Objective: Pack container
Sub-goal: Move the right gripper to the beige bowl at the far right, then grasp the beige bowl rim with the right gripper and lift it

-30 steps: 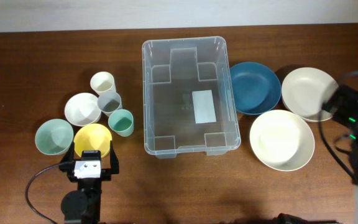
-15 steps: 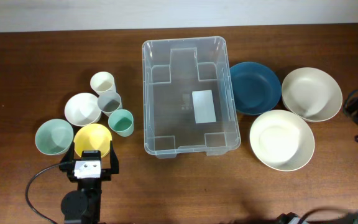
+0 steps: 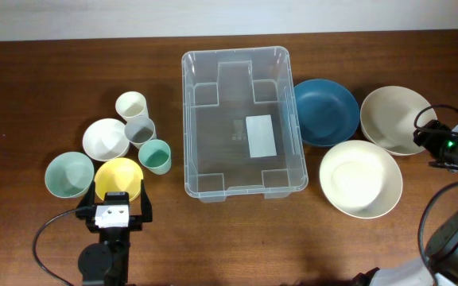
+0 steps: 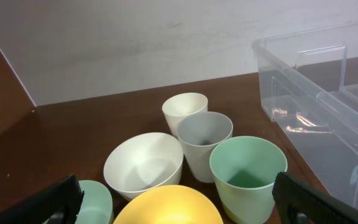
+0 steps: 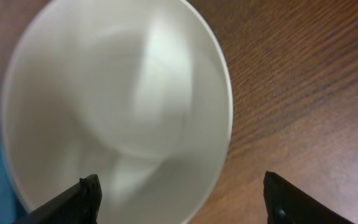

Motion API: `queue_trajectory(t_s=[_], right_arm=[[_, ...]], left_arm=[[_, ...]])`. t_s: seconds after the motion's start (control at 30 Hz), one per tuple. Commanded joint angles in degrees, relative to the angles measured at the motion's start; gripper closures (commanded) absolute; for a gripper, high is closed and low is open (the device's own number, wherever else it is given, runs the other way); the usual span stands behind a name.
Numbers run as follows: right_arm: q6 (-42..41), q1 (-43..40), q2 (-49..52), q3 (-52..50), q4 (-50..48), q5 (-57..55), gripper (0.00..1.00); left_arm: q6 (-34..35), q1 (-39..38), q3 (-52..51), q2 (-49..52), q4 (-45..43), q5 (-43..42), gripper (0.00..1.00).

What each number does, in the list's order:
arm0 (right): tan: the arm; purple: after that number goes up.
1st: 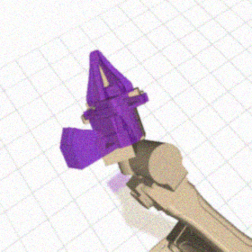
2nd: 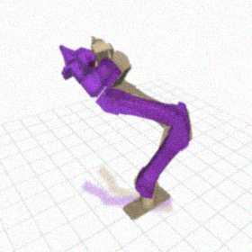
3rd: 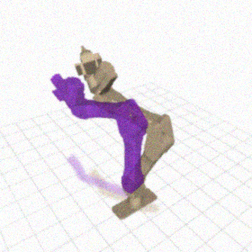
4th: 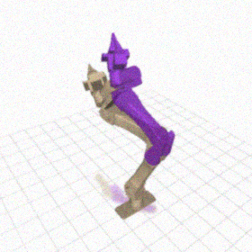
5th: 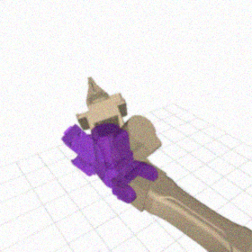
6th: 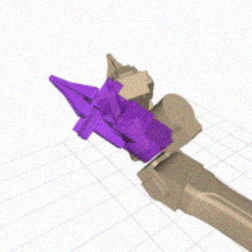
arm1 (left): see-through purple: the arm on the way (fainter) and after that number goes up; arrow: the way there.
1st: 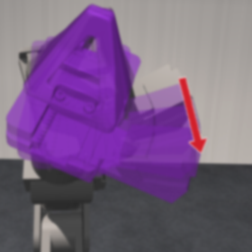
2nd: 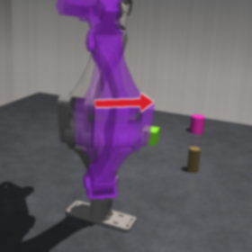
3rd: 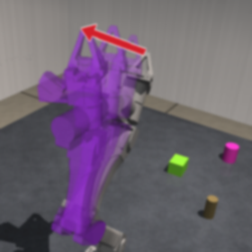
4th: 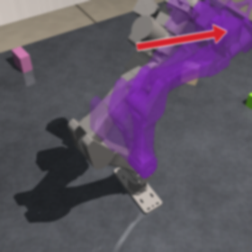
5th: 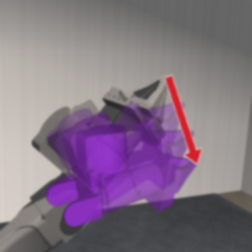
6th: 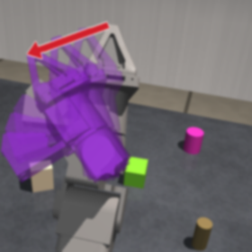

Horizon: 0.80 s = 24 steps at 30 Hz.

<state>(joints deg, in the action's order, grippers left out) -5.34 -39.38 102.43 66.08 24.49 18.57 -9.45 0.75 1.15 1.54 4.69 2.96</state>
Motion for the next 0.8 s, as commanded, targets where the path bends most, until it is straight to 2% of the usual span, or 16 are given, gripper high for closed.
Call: queue_trajectory(t_s=[0.0, 0.13, 0.37, 0.77], right_arm=[[0.63, 0.11, 2.16, -0.28, -1.46, 0.09, 0.22], [0.63, 0.00, 3.48, -0.31, -2.95, -1.18, 0.24], [0.55, 0.04, 4.20, -0.31, -6.36, -1.20, 0.36], [0.46, -0.02, 9.03, -0.31, -8.76, -2.51, 0.37]], left_arm=[[-0.70, -0.22, -0.57, -0.48, -0.11, -0.63, 0.00], [-0.70, -0.22, -0.57, -0.48, -0.11, -0.63, 0.00], [-0.70, -0.22, -0.57, -0.48, -0.11, -0.63, 0.00], [-0.70, -0.22, -0.57, -0.48, -0.11, -0.63, 0.00]])
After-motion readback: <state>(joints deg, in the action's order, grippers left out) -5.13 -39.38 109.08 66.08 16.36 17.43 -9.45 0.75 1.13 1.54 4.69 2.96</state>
